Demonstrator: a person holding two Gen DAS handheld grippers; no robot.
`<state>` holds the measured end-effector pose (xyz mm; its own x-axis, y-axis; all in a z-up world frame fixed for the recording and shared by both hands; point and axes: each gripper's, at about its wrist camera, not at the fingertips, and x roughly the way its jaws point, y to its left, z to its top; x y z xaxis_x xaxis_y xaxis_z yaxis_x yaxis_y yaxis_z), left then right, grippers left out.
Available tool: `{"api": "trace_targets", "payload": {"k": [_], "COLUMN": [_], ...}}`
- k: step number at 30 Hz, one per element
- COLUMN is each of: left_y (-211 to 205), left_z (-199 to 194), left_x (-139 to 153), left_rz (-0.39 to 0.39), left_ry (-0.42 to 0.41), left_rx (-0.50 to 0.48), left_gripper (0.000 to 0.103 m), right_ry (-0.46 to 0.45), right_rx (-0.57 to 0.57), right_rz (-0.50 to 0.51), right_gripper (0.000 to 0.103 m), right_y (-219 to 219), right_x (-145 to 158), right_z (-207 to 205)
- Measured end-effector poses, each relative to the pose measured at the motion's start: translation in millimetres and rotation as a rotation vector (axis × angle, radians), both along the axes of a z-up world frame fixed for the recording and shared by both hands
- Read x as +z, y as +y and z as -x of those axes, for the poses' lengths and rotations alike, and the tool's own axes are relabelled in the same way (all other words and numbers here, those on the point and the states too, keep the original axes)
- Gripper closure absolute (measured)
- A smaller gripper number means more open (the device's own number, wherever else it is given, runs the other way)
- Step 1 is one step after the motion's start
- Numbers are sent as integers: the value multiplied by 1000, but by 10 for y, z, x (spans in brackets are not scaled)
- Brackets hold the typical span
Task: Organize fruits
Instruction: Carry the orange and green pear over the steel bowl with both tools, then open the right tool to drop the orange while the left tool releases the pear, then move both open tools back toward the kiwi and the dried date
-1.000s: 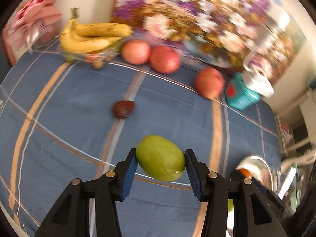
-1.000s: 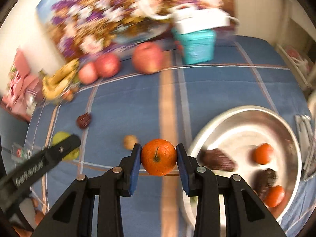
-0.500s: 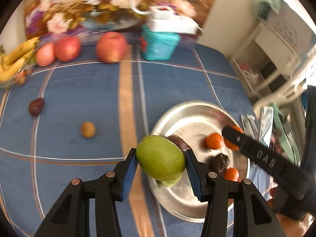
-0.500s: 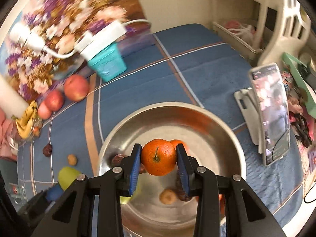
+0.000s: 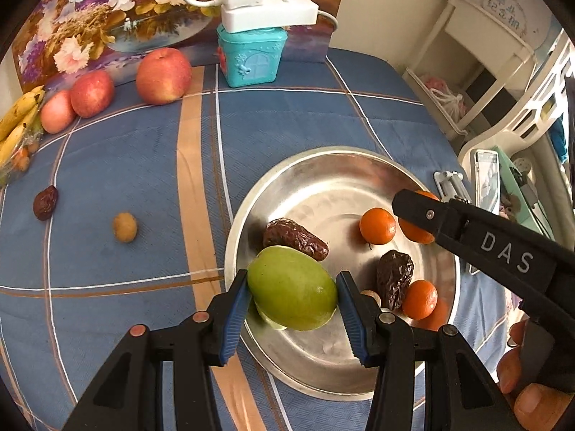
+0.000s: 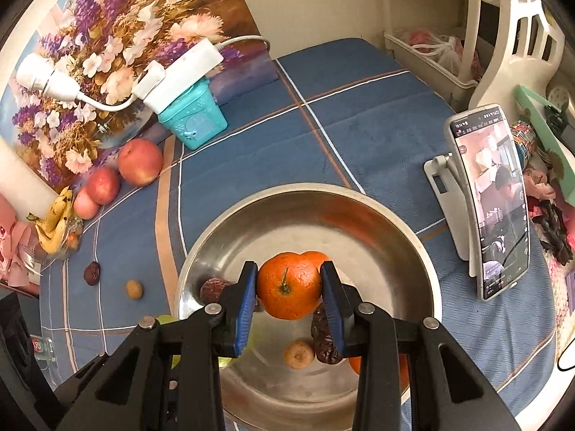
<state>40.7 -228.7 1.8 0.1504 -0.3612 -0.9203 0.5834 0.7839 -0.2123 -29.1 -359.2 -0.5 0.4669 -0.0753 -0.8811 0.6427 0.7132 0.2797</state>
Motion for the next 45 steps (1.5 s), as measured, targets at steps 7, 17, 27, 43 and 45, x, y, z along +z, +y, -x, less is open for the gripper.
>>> {"api": "trace_targets", "payload": {"k": [7, 17, 27, 43, 45], "left_y": [-43, -21, 158, 1092, 1200], "left_z": [47, 49, -103, -749, -793], "left_x": [-95, -104, -83, 26, 37], "left_rz": [-21, 15, 19, 21, 6], "left_ry": [33, 104, 100, 44, 37], "left_rx": [-15, 1, 57, 363, 397], "left_gripper": [52, 45, 44, 40, 39], "right_ry": [55, 93, 95, 94, 83], "right_rx": [16, 44, 40, 108, 124], "right_rz": [1, 6, 12, 26, 28], "right_gripper": [65, 65, 65, 65, 65], "right_y": [27, 79, 74, 259, 314], "right_x": [-111, -128, -102, -39, -5], "right_z": [-48, -89, -87, -222, -252]}}
